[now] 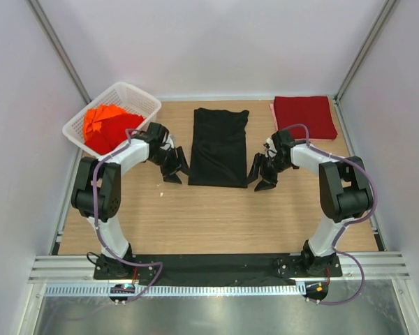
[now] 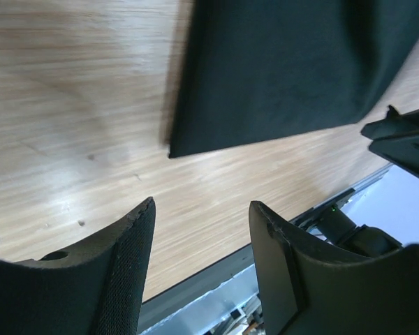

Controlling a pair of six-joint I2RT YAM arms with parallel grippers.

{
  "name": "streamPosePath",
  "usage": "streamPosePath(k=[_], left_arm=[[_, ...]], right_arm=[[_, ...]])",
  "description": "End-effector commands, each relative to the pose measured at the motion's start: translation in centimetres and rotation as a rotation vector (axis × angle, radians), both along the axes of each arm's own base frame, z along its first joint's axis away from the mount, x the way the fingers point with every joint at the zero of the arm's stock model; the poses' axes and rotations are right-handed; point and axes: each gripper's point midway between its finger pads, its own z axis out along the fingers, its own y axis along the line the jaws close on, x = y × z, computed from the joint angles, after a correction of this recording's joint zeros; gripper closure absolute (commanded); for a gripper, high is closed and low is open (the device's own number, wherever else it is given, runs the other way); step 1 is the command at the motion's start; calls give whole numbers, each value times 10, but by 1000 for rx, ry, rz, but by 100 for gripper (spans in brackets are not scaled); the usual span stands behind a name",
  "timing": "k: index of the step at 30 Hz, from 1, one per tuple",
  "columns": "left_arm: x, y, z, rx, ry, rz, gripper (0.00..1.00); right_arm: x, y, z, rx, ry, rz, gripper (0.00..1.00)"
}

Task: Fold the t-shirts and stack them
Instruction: Fold the tshirt

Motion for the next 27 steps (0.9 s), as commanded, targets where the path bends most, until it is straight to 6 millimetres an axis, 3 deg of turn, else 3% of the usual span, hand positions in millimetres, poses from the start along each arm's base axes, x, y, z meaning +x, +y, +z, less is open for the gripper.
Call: streamPosePath(k=[1, 14, 21, 25, 27], left_arm=[[0, -1, -20, 4, 32, -7, 43], [8, -5, -54, 17, 133, 89, 56], [10, -9, -63, 17, 162, 99, 64], [6, -5, -72, 40, 180, 103, 73], [5, -4, -74, 48, 178, 95, 85]], right_arm=[[16, 10, -2, 46, -39, -6, 44], [25, 6, -21, -3, -14, -3, 47], [28, 9, -24, 12, 0, 19, 50], [25, 13, -27, 37, 15, 32, 61], [24, 13, -28, 41, 22, 35, 72]])
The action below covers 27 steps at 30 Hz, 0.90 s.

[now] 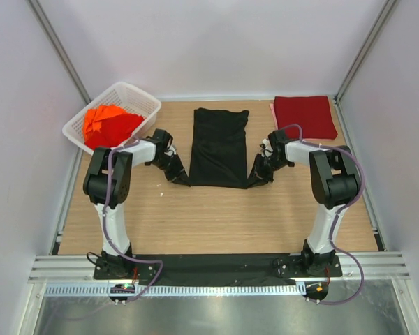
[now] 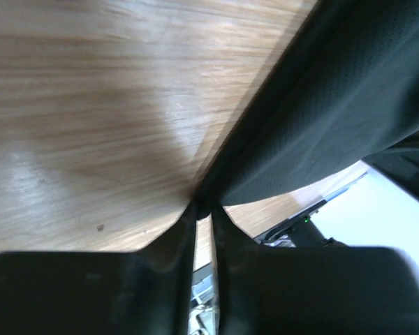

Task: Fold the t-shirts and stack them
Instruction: Fold the tshirt

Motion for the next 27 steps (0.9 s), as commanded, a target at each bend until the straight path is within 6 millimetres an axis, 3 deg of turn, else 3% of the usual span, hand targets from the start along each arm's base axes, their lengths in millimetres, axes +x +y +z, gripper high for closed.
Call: streamPosePath(k=[1, 3, 6, 8, 10, 12, 13, 14, 15, 16, 17, 18, 20, 23, 24, 27], left_arm=[[2, 8, -24, 73, -11, -12, 90], [-2, 10, -25, 88, -8, -22, 100], [-11, 11, -19, 96, -23, -31, 100], [-28, 11, -15, 112, -29, -48, 100], [-56, 11, -20, 145, -9, -70, 100], [-71, 10, -8, 153, -42, -68, 100], [-96, 14, -16, 169, 6, -53, 100], [-101, 8, -4, 153, -47, -55, 100], [-111, 6, -3, 150, -52, -56, 100], [-123, 7, -3, 151, -45, -50, 100], [-144, 7, -7, 160, -21, -50, 97], [-151, 5, 2, 141, -50, -46, 87], [-169, 10, 4, 142, -42, -32, 54], [-174, 19, 26, 142, -102, -13, 40], [-165, 21, 41, 146, -174, -6, 39], [-152, 22, 68, 157, -251, -24, 39]], right_arm=[[3, 2, -2, 3, -15, 25, 81], [-1, 2, -3, 3, -14, 35, 89], [-11, -1, -3, -13, -6, 46, 99], [-22, -4, -1, -23, -6, 51, 99], [-39, -6, -3, -39, 13, 61, 99], [-52, -7, 3, -40, 1, 69, 99], [-69, -8, -2, -47, 32, 81, 99], [-77, -10, 0, -48, 34, 82, 99], [-83, -11, 6, -48, 11, 83, 99], [-102, -14, 2, -59, 42, 80, 99], [-111, -17, 2, -70, 48, 76, 99], [-116, -19, 10, -69, 17, 71, 98], [-136, -27, 9, -96, 52, 65, 85], [-132, -29, 29, -105, -12, 52, 63], [-126, -32, 34, -128, -33, 43, 55], [-100, -33, 56, -162, -108, 79, 47]])
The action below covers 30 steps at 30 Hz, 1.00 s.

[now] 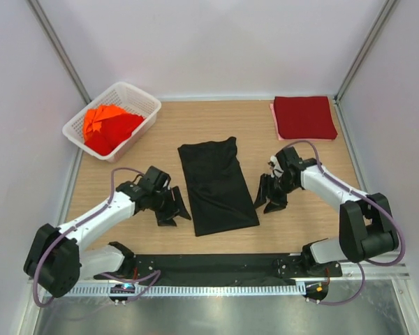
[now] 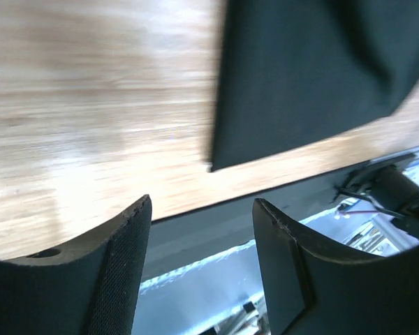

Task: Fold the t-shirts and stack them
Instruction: Fold the tshirt

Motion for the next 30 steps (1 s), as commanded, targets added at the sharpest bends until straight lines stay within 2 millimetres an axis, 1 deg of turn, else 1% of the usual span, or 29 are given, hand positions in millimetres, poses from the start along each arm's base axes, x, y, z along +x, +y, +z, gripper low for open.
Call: streamPosePath(k=[1, 2, 3, 4, 6, 7, 8, 9, 10, 11, 12, 13, 14, 15, 16, 17, 19, 21, 22, 24, 25, 26, 27, 28, 30], left_arm=[[27, 3, 32, 31, -113, 15, 40], [32, 2, 36, 27, -126, 10, 41], [41, -2, 46, 14, -161, -9, 42], [50, -2, 43, 24, -155, -3, 46], [64, -3, 46, 27, -177, -16, 49], [79, -1, 48, 24, -192, 4, 51], [86, -1, 48, 18, -196, 11, 54], [98, -1, 52, -3, -221, 23, 55], [107, 2, 53, -28, -215, 40, 56], [114, 5, 47, -28, -196, 51, 56], [121, 6, 47, -39, -199, 53, 55], [132, 8, 50, -64, -207, 56, 56], [137, 7, 43, -69, -186, 53, 56], [141, 6, 41, -80, -179, 48, 56], [149, 6, 44, -86, -189, 45, 57], [150, 2, 36, -101, -159, 37, 58], [157, -3, 35, -128, -160, 32, 62], [160, -10, 30, -157, -141, 27, 63], [161, -11, 27, -166, -133, 24, 66], [162, -13, 23, -173, -116, 26, 71], [163, -15, 24, -182, -119, 24, 76], [162, -16, 25, -191, -117, 26, 79], [162, -17, 27, -204, -118, 27, 80], [162, -18, 29, -213, -124, 25, 82], [160, -22, 32, -237, -116, 34, 83]], right_arm=[[45, -4, 29, -74, -123, 28, 46], [54, -5, 31, -91, -147, 56, 46], [64, -5, 33, -98, -157, 68, 45], [84, 0, 36, -98, -186, 79, 45], [102, 5, 38, -92, -212, 104, 47], [120, 10, 46, -79, -255, 103, 48], [128, 14, 38, -78, -239, 108, 48], [142, 19, 45, -59, -278, 114, 48], [148, 24, 43, -37, -276, 119, 49], [152, 27, 35, -31, -260, 121, 48], [161, 30, 36, -22, -274, 125, 49], [163, 35, 35, -3, -271, 135, 48], [166, 36, 26, 2, -254, 138, 48], [171, 40, 27, 13, -261, 143, 48], [172, 43, 25, 26, -257, 146, 48], [173, 46, 23, 40, -250, 153, 49], [176, 50, 16, 40, -237, 160, 50], [178, 54, 11, 49, -222, 164, 51], [178, 55, 10, 50, -219, 165, 52], [177, 58, 8, 47, -211, 170, 56], [177, 57, 8, 41, -204, 161, 58], [176, 59, 9, 42, -202, 159, 60], [174, 60, 10, 41, -196, 158, 60], [174, 60, 15, 40, -209, 156, 60], [169, 63, 19, 28, -213, 166, 60]])
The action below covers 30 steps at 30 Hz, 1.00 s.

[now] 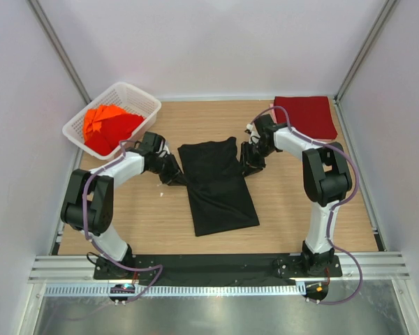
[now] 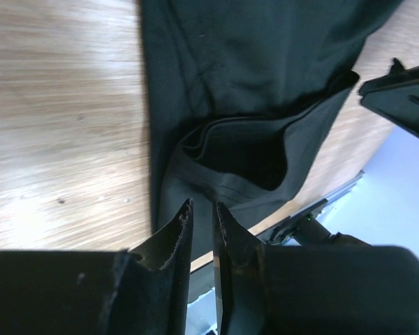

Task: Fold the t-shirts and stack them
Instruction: Fold the tshirt

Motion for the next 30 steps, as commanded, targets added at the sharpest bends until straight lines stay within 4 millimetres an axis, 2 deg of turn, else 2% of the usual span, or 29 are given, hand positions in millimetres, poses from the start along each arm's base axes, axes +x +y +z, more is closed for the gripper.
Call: streamPosePath(k=[1, 5, 7, 9, 11, 15, 20, 25, 30], left_arm=[[7, -17, 24, -112, -66, -28, 83], [2, -21, 18, -130, -36, -31, 83], [2, -22, 15, -136, -24, -28, 83], [3, -23, 11, -141, -9, -27, 84], [5, -25, 5, -140, 11, -25, 84], [14, -28, -1, -149, 20, -11, 85], [21, -28, -11, -130, 32, 0, 85], [27, -23, -23, -91, 40, 26, 87], [29, -10, -32, -41, 46, 57, 89]], right_arm=[[4, 9, 29, 12, -59, 11, 60], [-6, 16, 42, 28, -57, 27, 61], [-15, 29, 46, 48, -49, 50, 62], [-22, 42, 48, 77, -43, 71, 72], [-29, 58, 45, 99, -26, 75, 79], [-23, 71, 28, 118, -14, 34, 86], [-4, 62, 8, 37, -58, -10, 93], [6, 49, -17, -35, -54, -14, 94], [22, 28, -33, -99, -84, -36, 95]])
